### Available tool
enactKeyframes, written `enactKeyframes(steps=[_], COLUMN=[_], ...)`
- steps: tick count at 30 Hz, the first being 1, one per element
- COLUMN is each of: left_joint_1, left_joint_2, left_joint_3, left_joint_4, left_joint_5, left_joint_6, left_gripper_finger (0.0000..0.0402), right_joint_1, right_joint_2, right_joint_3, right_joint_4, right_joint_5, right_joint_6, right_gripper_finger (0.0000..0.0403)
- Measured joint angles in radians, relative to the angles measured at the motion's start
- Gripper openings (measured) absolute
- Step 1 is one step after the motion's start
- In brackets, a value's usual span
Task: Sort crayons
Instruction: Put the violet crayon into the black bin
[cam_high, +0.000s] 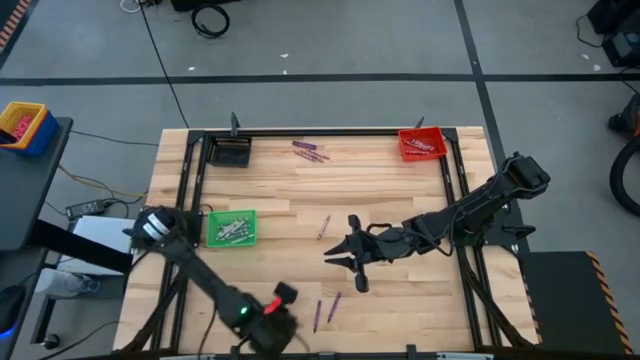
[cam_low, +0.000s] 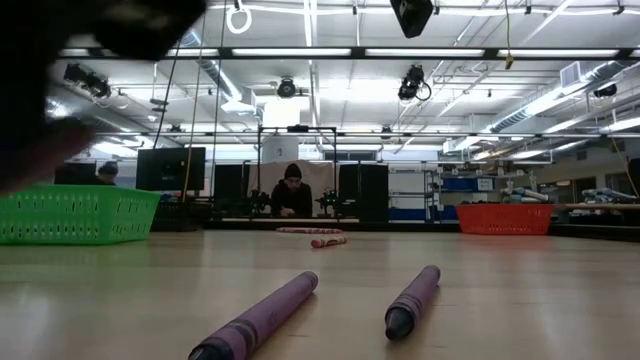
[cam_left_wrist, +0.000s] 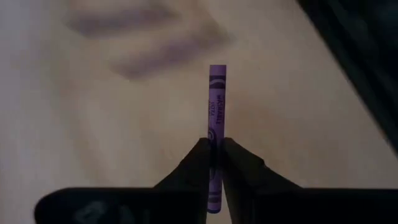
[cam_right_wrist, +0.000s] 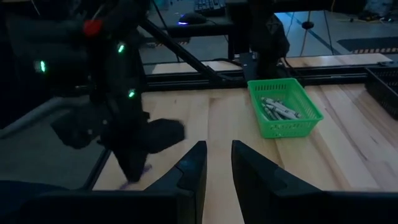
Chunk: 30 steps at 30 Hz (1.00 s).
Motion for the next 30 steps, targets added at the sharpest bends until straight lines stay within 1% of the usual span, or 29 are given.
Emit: enactKeyframes(steps=[2, 5, 6, 10, 12, 15, 18, 19, 23, 26, 28, 30], left_joint_1=[0.053, 0.142, 0.178, 0.304, 0.355, 0.422, 0.458, 0.461, 0.46, 0.457, 0.457, 0.456], left_joint_2=[-0.007, -0.007, -0.006, 0.006, 0.023, 0.064, 0.113, 0.128, 0.144, 0.133, 0.104, 0.048], left_joint_3=[0.011, -0.003, -0.013, -0.077, -0.097, -0.099, -0.103, -0.102, -0.097, -0.099, -0.102, -0.107], left_joint_4=[0.059, 0.143, 0.196, 0.36, 0.459, 0.546, 0.549, 0.55, 0.557, 0.544, 0.489, 0.406], left_joint_5=[-0.035, -0.068, -0.07, -0.079, -0.058, 0.044, 0.092, 0.094, 0.12, 0.126, 0.15, 0.164], left_joint_6=[-0.001, -0.146, -0.195, -0.283, -0.34, -0.369, -0.371, -0.373, -0.374, -0.366, -0.329, -0.293], left_gripper_finger=[0.0034, 0.003, 0.0029, 0.0029, 0.0029, 0.0028, 0.0028, 0.0029, 0.0044, 0.0064, 0.0081, 0.01], right_joint_1=[0.018, 0.07, 0.097, 0.222, 0.277, 0.34, 0.369, 0.375, 0.363, 0.341, 0.326, 0.31], right_joint_2=[-0.005, -0.032, -0.047, -0.098, -0.116, -0.132, -0.133, -0.132, -0.125, -0.116, -0.103, -0.081], right_joint_3=[0.0, 0.02, 0.029, 0.055, 0.055, 0.055, 0.055, 0.055, 0.055, 0.055, 0.055, 0.055], right_joint_4=[0.0, 0.0, 0.0, -0.002, 0.0, -0.022, -0.048, -0.059, -0.106, -0.141, -0.153, -0.152], right_joint_5=[0.0, 0.005, 0.021, 0.159, 0.226, 0.302, 0.346, 0.358, 0.365, 0.361, 0.358, 0.334], right_joint_6=[-0.001, -0.045, -0.074, -0.221, -0.286, -0.356, -0.374, -0.376, -0.375, -0.36, -0.359, -0.357], right_gripper_finger=[0.0079, 0.0079, 0.0079, 0.0079, 0.0079, 0.0079, 0.0079, 0.0079, 0.0079, 0.0079, 0.0079, 0.0081])
